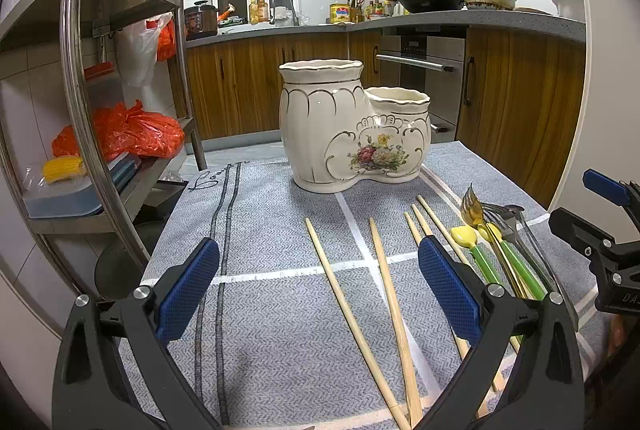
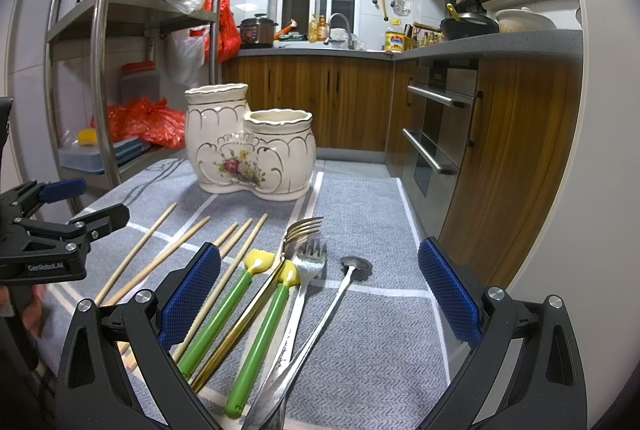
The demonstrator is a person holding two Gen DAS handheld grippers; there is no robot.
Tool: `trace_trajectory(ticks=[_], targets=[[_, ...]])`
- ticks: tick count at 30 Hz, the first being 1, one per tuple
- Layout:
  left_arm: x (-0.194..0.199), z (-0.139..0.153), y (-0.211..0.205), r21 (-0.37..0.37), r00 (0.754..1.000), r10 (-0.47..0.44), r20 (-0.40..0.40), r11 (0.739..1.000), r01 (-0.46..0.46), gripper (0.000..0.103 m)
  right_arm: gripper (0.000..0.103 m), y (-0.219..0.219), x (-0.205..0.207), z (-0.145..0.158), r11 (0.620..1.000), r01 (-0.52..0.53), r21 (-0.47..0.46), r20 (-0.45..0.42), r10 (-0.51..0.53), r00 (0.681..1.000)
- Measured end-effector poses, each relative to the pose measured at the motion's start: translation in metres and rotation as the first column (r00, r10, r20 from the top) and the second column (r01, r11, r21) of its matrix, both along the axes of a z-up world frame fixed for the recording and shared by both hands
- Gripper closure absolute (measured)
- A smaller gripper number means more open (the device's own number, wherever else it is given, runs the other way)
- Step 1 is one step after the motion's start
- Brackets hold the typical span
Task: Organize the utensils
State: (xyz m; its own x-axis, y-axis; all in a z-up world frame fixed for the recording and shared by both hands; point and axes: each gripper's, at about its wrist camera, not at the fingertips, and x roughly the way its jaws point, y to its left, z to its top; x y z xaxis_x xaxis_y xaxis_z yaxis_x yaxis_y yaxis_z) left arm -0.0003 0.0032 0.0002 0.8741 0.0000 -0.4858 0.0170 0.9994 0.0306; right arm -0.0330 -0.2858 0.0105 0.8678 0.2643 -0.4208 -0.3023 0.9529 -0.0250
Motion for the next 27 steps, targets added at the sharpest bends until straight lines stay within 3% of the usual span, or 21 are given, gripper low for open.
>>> trace_trajectory(ticks=[27], targets=[[0.0003,-0.0005,-0.0042,0.012,1.000,0.001,0.000,1.000,-0.001,0.005,0.005,-0.0003,-0.0002,0.0001,1.000,0.000,-0.001,0.000,0.000,1.000]])
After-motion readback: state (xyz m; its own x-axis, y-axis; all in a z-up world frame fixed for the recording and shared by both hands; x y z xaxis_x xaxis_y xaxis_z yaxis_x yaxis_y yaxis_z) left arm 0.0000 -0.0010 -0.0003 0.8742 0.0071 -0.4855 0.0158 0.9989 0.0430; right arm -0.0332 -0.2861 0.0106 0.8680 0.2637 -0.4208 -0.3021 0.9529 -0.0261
